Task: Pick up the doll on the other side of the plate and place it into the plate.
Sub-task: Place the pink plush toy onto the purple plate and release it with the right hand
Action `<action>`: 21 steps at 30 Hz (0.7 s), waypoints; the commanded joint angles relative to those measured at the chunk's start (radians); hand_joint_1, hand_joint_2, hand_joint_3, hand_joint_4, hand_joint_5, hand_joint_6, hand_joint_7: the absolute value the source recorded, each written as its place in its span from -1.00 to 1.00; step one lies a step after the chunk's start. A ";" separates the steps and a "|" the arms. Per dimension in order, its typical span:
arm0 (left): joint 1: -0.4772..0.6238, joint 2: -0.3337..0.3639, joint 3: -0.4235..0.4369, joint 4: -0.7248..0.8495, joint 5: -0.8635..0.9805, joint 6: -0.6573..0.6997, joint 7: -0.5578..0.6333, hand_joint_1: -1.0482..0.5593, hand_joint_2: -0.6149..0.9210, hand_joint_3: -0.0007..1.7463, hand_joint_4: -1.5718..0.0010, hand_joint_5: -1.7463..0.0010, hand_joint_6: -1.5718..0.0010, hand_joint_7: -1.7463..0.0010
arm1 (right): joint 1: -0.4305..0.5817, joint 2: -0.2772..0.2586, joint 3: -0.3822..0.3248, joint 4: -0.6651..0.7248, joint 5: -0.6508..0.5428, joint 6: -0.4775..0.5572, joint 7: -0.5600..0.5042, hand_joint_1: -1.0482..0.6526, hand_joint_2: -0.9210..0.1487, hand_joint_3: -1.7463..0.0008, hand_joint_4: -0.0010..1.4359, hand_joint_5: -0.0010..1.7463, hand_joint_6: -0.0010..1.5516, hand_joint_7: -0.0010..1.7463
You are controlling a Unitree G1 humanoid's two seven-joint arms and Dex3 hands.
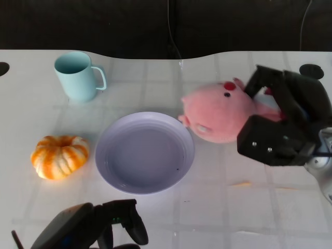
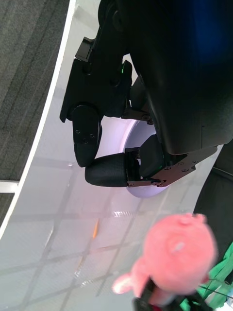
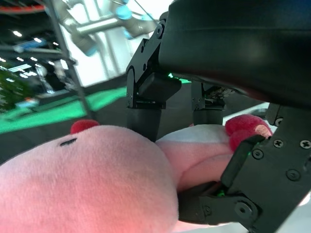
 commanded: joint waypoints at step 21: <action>0.064 -0.027 -0.036 -0.057 0.079 -0.035 0.035 -0.09 1.00 -0.57 0.18 -0.91 0.20 -0.41 | -0.201 0.257 0.171 0.068 -0.044 0.025 0.183 0.00 -0.09 -0.19 0.25 1.00 -0.12 1.00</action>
